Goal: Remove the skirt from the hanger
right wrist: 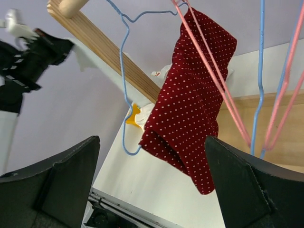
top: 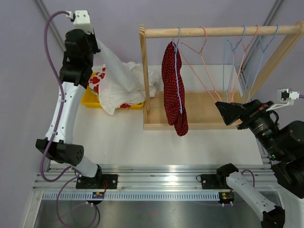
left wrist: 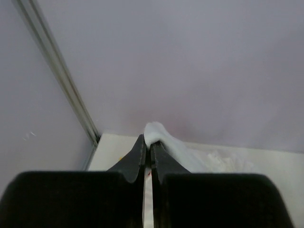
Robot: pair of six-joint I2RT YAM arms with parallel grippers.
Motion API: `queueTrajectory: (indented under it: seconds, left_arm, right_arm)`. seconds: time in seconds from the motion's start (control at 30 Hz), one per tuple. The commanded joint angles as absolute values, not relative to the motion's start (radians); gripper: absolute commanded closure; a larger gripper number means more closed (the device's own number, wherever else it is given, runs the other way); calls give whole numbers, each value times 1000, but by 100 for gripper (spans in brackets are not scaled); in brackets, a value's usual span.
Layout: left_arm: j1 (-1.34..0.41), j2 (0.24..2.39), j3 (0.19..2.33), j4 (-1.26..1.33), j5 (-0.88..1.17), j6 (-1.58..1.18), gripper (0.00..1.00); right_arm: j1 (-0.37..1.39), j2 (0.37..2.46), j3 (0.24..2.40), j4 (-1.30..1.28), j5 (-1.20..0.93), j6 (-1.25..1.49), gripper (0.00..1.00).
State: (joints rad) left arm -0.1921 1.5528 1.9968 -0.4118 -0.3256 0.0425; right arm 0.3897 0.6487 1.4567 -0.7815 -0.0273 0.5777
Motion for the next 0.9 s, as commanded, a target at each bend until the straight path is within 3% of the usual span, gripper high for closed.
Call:
queueTrajectory:
  seconds: [0.0, 0.03, 0.1, 0.27, 0.5, 0.67, 0.87]
  left_arm:
    - [-167, 1559, 1852, -281, -239, -17, 98]
    - [-163, 1560, 1811, -276, -236, -58, 81]
    - [-150, 1555, 1714, -276, -235, -96, 1]
    - [-144, 1419, 1545, -307, -232, -175, 1]
    - [-152, 1045, 1300, -460, -164, -238, 1]
    - [-166, 749, 1136, -599, -40, -264, 1]
    - [-167, 566, 962, -707, -6, -264, 1]
  right_arm:
    - [385, 612, 1505, -732, -98, 532, 1]
    - [385, 606, 1506, -715, -119, 526, 1]
    - [387, 604, 1520, -669, -187, 505, 1]
    - [385, 733, 1644, -673, -296, 473, 2]
    - [387, 991, 1718, -575, -457, 576, 10]
    - [399, 1138, 1753, -548, -430, 571, 10]
    - [433, 1226, 1775, -546, -373, 532, 11]
